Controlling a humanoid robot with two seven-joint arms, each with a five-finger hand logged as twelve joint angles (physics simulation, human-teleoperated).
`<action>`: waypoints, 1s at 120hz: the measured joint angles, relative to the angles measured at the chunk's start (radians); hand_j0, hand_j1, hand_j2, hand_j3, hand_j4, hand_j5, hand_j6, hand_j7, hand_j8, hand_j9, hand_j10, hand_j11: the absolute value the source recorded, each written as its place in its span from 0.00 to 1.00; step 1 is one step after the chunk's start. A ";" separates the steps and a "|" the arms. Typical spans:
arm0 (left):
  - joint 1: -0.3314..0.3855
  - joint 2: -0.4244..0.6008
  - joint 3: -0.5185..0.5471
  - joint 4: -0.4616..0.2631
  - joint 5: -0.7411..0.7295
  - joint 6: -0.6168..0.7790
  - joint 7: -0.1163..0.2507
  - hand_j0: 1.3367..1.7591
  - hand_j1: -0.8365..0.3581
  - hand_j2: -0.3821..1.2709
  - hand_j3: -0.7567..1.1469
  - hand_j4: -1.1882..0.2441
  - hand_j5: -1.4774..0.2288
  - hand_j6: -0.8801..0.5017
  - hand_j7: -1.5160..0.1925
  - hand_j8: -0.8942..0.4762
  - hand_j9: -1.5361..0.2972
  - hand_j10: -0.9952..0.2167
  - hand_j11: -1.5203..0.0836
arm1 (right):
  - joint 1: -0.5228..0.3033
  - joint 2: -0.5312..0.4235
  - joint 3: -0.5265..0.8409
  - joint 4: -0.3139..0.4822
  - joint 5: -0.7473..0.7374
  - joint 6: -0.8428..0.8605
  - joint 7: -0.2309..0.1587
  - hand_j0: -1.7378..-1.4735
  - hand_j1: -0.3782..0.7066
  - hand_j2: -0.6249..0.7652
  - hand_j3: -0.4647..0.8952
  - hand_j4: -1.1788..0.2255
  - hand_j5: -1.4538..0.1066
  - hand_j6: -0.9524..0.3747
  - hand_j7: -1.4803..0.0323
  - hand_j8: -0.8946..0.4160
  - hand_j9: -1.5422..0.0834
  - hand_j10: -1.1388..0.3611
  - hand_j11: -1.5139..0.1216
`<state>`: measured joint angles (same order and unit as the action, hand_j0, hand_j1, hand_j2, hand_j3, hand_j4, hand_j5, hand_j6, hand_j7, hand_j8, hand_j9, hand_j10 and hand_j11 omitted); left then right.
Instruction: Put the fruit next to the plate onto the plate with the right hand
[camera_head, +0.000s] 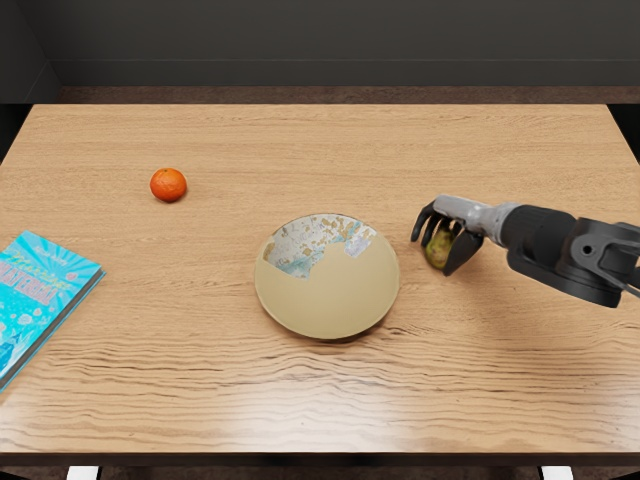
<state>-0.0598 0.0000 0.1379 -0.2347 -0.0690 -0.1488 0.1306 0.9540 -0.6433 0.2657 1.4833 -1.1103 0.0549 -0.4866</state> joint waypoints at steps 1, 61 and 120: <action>0.000 0.000 0.000 0.000 0.000 0.000 0.000 0.76 0.99 0.23 0.40 0.83 0.87 0.64 0.89 0.65 0.84 0.82 0.95 | 0.000 -0.001 0.001 0.002 0.000 0.000 0.000 0.31 0.58 0.62 0.34 0.42 0.47 0.28 0.49 0.33 0.49 0.39 0.47; 0.000 0.000 0.000 0.000 0.000 0.000 0.000 0.76 0.99 0.23 0.40 0.83 0.87 0.64 0.89 0.65 0.84 0.82 0.95 | 0.023 -0.012 0.036 0.079 0.003 0.028 -0.067 0.30 0.59 0.64 0.34 0.40 0.40 0.28 0.44 0.34 0.44 0.40 0.43; 0.000 0.000 0.000 0.000 0.000 0.000 0.000 0.76 0.99 0.23 0.40 0.83 0.87 0.64 0.89 0.65 0.84 0.82 0.95 | 0.070 0.054 0.129 0.097 0.012 0.133 -0.084 0.30 0.58 0.64 0.34 0.40 0.40 0.28 0.44 0.34 0.45 0.40 0.43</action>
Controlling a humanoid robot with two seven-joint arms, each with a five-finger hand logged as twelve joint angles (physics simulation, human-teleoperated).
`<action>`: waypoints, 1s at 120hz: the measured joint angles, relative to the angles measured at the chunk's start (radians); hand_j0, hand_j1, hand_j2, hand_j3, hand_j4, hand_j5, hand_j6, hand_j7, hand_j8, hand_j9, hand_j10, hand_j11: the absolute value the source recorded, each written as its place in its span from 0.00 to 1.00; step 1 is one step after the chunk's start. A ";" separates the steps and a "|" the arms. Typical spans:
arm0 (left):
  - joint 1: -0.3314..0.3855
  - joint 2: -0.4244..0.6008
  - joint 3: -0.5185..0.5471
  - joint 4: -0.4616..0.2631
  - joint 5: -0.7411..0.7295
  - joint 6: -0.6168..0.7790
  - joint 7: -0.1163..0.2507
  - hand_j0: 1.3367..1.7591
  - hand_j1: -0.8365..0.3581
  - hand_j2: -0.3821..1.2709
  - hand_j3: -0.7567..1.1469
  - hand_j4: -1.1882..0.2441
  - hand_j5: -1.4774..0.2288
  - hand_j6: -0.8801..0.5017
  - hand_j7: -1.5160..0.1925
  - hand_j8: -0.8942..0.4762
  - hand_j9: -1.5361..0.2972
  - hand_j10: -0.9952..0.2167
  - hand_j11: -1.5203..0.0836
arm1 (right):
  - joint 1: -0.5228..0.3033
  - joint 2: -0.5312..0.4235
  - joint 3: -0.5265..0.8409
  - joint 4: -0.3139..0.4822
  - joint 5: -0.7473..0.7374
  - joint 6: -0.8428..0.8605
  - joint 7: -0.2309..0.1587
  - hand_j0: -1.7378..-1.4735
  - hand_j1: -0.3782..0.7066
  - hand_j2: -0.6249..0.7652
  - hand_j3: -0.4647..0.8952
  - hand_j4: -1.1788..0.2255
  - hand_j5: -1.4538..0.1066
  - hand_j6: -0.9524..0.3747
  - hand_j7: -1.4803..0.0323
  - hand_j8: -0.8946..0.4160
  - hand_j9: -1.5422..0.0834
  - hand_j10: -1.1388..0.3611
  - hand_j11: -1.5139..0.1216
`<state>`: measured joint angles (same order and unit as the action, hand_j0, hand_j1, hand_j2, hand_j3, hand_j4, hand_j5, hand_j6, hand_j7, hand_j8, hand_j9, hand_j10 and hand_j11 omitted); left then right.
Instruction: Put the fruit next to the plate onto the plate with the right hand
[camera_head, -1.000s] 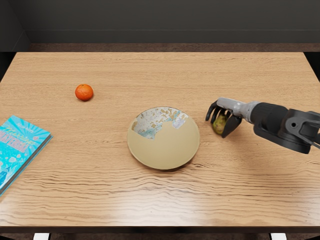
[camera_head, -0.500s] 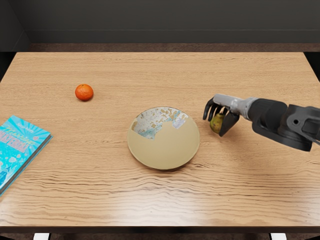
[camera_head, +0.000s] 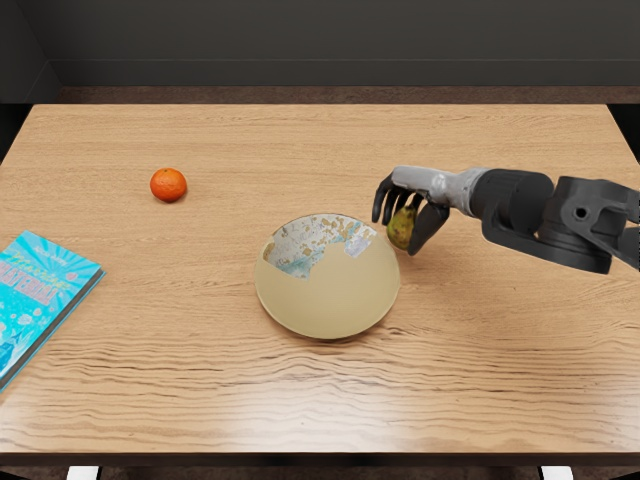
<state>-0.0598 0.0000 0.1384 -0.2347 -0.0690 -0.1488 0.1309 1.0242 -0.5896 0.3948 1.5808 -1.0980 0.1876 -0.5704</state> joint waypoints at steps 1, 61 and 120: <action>0.000 0.000 0.000 0.000 0.000 0.000 0.000 0.76 0.99 0.23 0.40 0.83 0.87 0.64 0.89 0.65 0.84 0.82 0.95 | 0.000 0.002 0.001 0.000 0.000 0.000 0.000 0.30 0.58 0.64 0.34 0.40 0.40 0.28 0.44 0.34 0.45 0.40 0.43; 0.000 0.000 0.001 0.000 0.000 0.000 0.000 0.76 0.99 0.23 0.40 0.83 0.87 0.64 0.89 0.65 0.84 0.82 0.95 | -0.019 0.117 0.013 0.001 -0.002 -0.008 0.002 0.30 0.58 0.64 0.34 0.40 0.40 0.28 0.44 0.34 0.44 0.40 0.42; 0.002 0.000 0.000 0.000 0.000 0.000 0.000 0.76 0.99 0.23 0.40 0.83 0.87 0.64 0.89 0.65 0.84 0.82 0.95 | -0.061 0.168 0.006 -0.001 -0.004 -0.013 0.004 0.30 0.54 0.57 0.34 0.45 0.46 0.31 0.50 0.35 0.50 0.43 0.48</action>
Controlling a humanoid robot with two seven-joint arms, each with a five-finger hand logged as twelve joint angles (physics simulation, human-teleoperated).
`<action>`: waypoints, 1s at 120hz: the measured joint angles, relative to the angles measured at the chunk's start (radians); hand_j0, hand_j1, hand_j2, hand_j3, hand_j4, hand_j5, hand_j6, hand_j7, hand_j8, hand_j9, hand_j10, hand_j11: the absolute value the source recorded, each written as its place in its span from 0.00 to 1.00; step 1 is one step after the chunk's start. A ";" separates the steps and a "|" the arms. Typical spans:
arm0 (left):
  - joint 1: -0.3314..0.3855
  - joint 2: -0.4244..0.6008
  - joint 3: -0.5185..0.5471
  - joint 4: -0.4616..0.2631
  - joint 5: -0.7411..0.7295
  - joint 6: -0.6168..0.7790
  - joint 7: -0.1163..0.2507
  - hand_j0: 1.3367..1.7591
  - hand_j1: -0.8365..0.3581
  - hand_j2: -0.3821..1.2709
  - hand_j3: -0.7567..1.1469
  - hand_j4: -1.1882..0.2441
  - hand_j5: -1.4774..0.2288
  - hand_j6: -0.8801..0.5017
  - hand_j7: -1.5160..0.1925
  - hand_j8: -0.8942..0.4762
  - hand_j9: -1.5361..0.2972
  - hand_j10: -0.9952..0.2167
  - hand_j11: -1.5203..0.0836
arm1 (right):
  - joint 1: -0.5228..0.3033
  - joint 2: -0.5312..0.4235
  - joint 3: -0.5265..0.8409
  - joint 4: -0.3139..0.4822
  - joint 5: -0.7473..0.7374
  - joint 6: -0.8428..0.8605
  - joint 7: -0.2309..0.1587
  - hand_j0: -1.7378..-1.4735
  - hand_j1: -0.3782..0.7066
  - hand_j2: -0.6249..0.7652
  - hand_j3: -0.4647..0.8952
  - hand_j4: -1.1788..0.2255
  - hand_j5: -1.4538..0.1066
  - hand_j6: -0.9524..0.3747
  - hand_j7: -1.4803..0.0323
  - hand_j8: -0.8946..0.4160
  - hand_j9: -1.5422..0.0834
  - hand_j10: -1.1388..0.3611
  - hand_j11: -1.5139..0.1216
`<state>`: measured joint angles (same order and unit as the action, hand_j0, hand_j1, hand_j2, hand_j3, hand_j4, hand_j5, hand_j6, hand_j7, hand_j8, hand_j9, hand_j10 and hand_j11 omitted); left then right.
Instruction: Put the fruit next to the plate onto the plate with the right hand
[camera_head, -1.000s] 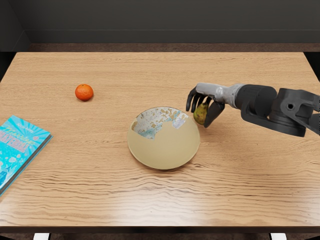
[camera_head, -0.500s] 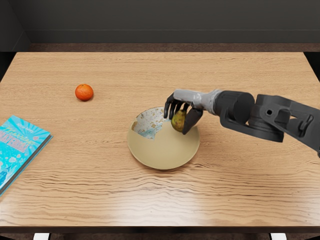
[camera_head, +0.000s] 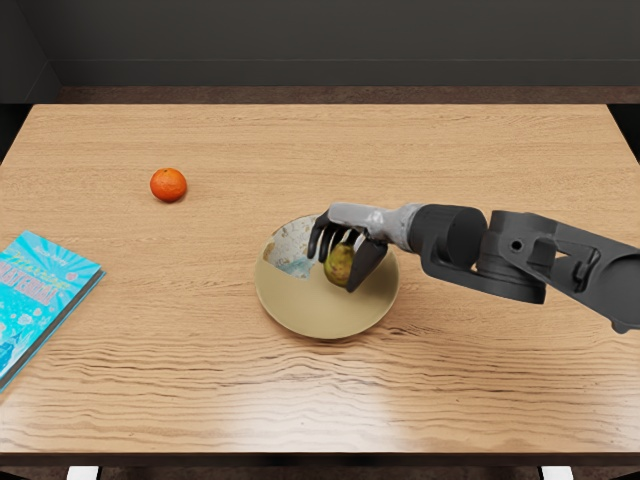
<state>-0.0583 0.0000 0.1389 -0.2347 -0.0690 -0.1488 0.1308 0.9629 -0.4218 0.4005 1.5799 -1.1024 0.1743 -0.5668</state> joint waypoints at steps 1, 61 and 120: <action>0.000 0.000 0.000 0.000 0.000 0.000 0.000 0.76 0.99 0.23 0.40 0.83 0.87 0.64 0.89 0.65 0.84 0.82 0.95 | 0.000 0.000 0.000 0.000 0.000 -0.001 0.000 0.30 0.53 0.57 0.34 0.46 0.47 0.32 0.51 0.36 0.52 0.44 0.49; 0.024 0.000 0.002 0.000 0.000 0.000 0.000 0.76 0.99 0.23 0.40 0.83 0.87 0.64 0.89 0.65 0.84 0.82 0.95 | -0.111 -0.221 0.345 -0.005 0.418 0.246 0.011 0.30 0.09 0.46 0.34 0.79 0.87 0.67 0.92 0.64 0.89 0.72 0.87; 0.054 0.000 0.001 0.000 0.001 0.000 0.001 0.76 0.99 0.23 0.40 0.83 0.87 0.64 0.89 0.65 0.84 0.82 0.95 | -0.589 -0.282 0.836 -0.154 0.901 0.435 0.007 0.30 0.05 0.45 0.34 0.82 0.91 0.70 0.96 0.66 0.93 0.74 0.91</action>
<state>-0.0046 0.0000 0.1394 -0.2344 -0.0685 -0.1488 0.1314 0.3739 -0.7042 1.2368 1.4263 -0.2012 0.6093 -0.5598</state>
